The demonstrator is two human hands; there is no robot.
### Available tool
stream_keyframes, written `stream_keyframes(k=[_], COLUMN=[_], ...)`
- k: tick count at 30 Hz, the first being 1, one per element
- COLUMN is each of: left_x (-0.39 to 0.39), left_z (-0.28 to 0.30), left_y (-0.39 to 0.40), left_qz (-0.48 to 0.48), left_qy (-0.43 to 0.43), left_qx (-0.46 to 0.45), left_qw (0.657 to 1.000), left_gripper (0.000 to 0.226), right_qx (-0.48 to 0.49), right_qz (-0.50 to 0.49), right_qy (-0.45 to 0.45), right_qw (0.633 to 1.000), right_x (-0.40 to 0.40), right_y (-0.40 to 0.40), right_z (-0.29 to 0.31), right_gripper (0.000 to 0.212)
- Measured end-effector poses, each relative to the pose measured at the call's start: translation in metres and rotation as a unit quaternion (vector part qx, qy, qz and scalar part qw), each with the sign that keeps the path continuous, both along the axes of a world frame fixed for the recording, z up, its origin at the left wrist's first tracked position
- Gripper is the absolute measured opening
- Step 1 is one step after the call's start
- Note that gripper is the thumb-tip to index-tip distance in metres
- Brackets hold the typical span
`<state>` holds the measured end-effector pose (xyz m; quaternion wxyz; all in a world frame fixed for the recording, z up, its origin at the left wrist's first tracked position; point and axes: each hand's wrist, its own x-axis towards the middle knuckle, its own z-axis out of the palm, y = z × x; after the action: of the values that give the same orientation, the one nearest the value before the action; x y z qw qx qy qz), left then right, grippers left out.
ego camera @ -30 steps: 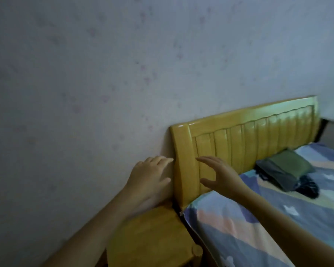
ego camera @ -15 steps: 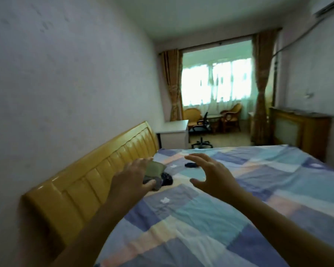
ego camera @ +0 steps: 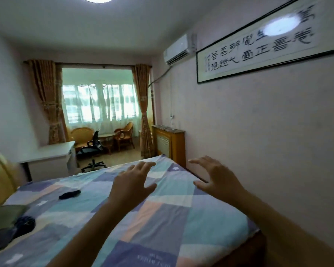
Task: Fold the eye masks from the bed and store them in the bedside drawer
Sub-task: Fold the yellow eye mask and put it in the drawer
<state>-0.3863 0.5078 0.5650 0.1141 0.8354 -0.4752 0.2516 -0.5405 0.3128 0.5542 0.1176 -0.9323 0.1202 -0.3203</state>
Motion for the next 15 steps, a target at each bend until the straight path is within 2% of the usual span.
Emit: stream_keyframes(k=[7,15], left_x=[-0.023,0.006], left_z=[0.004,0.019], left_y=[-0.180,-0.382], left_qz=[-0.078,-0.129], left_qy=[-0.009,-0.011], left_qx=[0.031,0.037], left_qw=[0.996,0.991], left_gripper=[0.062,0.067], right_qx=[-0.010,0.041], right_qz=[-0.114,-0.204], right_qy=[0.019,0.001], right_qw=[0.993,0.978], right_x=[-0.083,-0.103], right_y=[-0.156,-0.334], right_z=[0.003,0.009], right_gripper=[0.056,0.056])
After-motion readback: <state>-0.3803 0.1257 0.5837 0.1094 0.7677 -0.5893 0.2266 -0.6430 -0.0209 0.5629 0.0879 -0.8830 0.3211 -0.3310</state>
